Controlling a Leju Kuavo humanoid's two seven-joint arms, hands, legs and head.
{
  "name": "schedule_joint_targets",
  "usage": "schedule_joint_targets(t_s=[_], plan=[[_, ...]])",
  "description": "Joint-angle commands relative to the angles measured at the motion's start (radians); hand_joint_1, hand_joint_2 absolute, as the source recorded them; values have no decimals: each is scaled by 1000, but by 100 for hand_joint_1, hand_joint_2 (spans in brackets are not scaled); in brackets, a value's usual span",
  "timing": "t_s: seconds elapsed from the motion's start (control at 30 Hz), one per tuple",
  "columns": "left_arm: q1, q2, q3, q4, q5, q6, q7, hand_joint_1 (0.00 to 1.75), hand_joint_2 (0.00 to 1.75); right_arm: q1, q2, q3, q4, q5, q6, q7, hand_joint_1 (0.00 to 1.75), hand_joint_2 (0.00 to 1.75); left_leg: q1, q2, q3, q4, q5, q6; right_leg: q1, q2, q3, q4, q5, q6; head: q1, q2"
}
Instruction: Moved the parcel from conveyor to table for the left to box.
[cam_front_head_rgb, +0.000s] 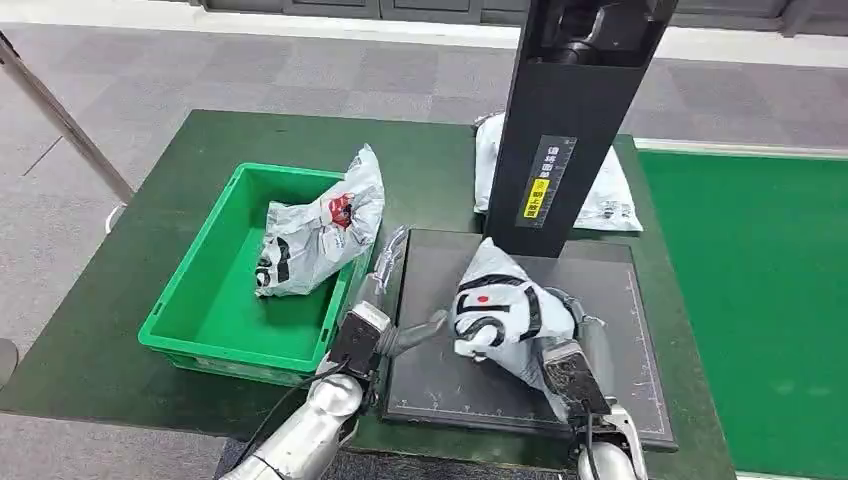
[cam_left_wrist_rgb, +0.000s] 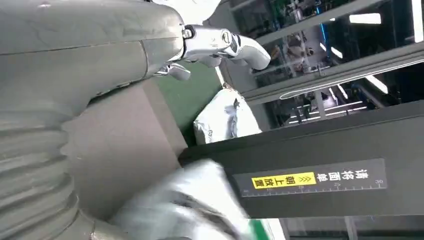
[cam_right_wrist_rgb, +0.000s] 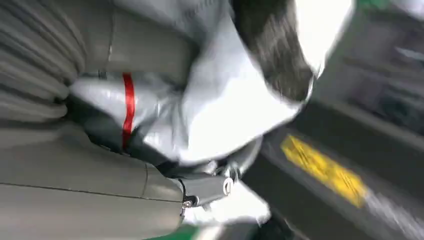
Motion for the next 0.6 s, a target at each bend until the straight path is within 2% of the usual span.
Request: schedule_joint_targets(t_s=[0.03, 0.23, 0.27, 0.37, 0.4, 0.5, 0.53, 0.57, 0.6], plan=[[-21, 35, 11, -59, 7, -3, -5, 0, 175, -18, -102, 65, 95, 66, 109, 91, 0, 175, 1, 2, 2, -1, 0, -1, 1, 0, 3, -2, 1, -1, 0, 0], [-21, 38, 15, -87, 4, -9, -7, 0, 175, -38, -102, 60, 118, 76, 129, 83, 0, 175, 0, 3, 3, -2, 0, -1, 1, 2, 3, -2, 1, -1, 0, 0], [-25, 40, 11, -83, -3, -15, -6, 0, 175, -40, -94, 46, 115, 58, 117, 59, 0, 0, 1, 2, 2, -1, 0, -1, 1, 1, 3, -2, 1, -1, 0, 0], [-42, 46, -15, -65, -34, -37, 4, 0, 175, -37, -72, 2, 83, -17, 54, -42, 0, 0, 0, 2, 2, -1, 0, -1, 0, 1, 3, -2, 1, -1, 0, 0], [-52, 48, -33, -50, -48, -53, 10, 0, 175, -28, -56, -29, 54, -95, 45, -97, 0, 0, 0, 3, 3, -2, 0, -1, 1, 1, 3, -2, 1, -2, 0, 0], [-69, 48, -65, -13, -79, -68, 22, 0, 175, -23, -49, -55, 31, -160, 31, -148, 0, 0, 1, 3, 3, -2, 0, -1, 1, 1, 3, -3, 1, -2, 0, 0], [-82, 48, -90, 15, -112, -77, 37, 0, 175, -17, -36, -88, 19, -258, 41, -207, 0, 0, 0, 3, 3, -1, 0, -1, 1, 0, 3, -2, 1, -2, 0, 0], [-98, 45, -116, 55, -138, -99, 68, 0, 175, -19, -45, -102, 16, -275, 24, -237, 0, 0, 0, 1, 2, -1, 0, -1, 0, 0, 2, -1, 0, -1, 0, 0], [-107, 39, -135, 85, -169, -95, 72, 0, 175, -22, -39, -129, 5, -357, 47, -295, 0, 0, 0, 2, 3, -1, 0, -1, 1, -1, 3, -2, 0, -2, 0, 0]])
